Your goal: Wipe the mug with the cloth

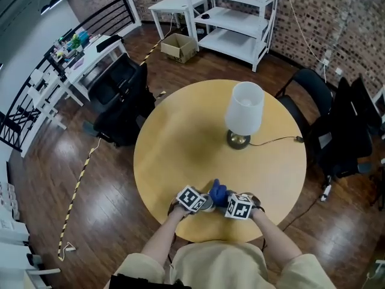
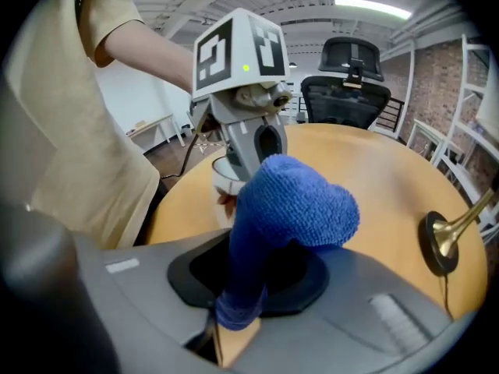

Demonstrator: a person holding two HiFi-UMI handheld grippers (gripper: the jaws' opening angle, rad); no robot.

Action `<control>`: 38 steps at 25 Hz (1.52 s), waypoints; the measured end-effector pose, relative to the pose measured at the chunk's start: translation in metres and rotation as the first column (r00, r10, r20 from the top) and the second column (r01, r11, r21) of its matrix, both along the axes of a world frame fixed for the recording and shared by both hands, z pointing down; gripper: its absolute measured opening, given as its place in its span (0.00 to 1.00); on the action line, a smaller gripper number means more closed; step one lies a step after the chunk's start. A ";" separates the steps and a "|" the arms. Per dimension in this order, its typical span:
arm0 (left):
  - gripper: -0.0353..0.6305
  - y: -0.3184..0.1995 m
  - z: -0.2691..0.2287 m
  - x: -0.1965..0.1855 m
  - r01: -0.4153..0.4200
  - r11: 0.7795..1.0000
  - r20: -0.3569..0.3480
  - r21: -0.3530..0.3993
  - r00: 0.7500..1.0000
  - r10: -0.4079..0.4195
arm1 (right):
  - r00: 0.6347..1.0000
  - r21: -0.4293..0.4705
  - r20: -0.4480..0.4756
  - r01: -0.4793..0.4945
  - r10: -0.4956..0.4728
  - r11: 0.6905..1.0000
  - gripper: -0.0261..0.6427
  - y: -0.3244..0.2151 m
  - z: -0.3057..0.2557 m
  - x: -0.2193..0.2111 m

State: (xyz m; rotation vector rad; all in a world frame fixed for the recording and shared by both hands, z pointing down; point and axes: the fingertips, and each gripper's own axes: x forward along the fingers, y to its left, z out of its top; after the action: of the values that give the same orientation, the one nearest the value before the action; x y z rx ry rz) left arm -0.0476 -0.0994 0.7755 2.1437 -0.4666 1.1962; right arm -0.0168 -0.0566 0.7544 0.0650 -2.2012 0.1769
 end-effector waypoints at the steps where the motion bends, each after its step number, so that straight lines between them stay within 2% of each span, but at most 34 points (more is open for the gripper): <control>1: 0.12 -0.003 0.002 -0.003 0.053 0.998 -0.007 -0.014 0.999 -0.053 | 1.000 -0.006 0.003 -0.004 0.004 1.000 0.16 0.004 0.000 0.001; 4: 0.13 -0.007 0.006 -0.011 0.193 0.980 -0.014 -0.050 0.981 -0.194 | 0.998 -0.020 0.027 -0.057 0.057 0.998 0.16 0.014 -0.001 -0.003; 7: 0.14 -0.008 0.006 -0.012 0.244 0.968 -0.002 -0.066 0.970 -0.245 | 0.995 -0.006 0.018 -0.093 0.093 0.996 0.16 0.019 -0.004 -0.007; 13: 0.14 -0.009 0.012 -0.019 0.392 0.910 0.026 -0.136 0.920 -0.392 | 0.998 0.048 -0.052 -0.023 0.026 0.999 0.16 0.031 -0.005 -0.015; 18: 0.13 -0.008 0.010 -0.021 0.473 0.861 0.019 -0.185 0.878 -0.478 | 0.996 0.036 -0.092 0.011 -0.008 0.999 0.16 0.040 -0.004 -0.016; 21: 0.11 -0.006 0.009 -0.021 0.517 0.828 0.012 -0.217 0.849 -0.528 | 0.996 0.008 -0.076 0.036 -0.035 0.999 0.16 0.056 -0.001 -0.030; 23: 0.11 -0.005 0.010 -0.020 0.528 0.819 0.018 -0.225 0.843 -0.538 | 0.999 -0.005 -0.051 0.017 -0.017 1.000 0.16 0.064 0.004 -0.043; 27: 0.10 -0.003 0.013 -0.023 0.566 0.788 0.038 -0.242 0.817 -0.575 | 0.999 0.001 -0.037 -0.029 0.029 1.000 0.16 0.065 0.009 -0.057; 32: 0.10 -0.003 0.014 -0.025 0.588 0.769 0.057 -0.249 0.802 -0.595 | 0.998 0.001 -0.056 -0.003 0.003 1.000 0.16 0.067 0.016 -0.063; 38: 0.10 -0.003 0.012 -0.021 0.577 0.781 0.061 -0.238 0.811 -0.581 | 1.000 -0.038 -0.020 -0.001 0.001 0.999 0.16 0.076 0.014 -0.063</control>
State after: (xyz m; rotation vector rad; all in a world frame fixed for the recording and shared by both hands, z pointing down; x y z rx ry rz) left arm -0.0688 -0.1021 0.7880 1.6127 -0.8518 0.8250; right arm -0.0802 0.0189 0.7681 0.0465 -2.1774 0.2175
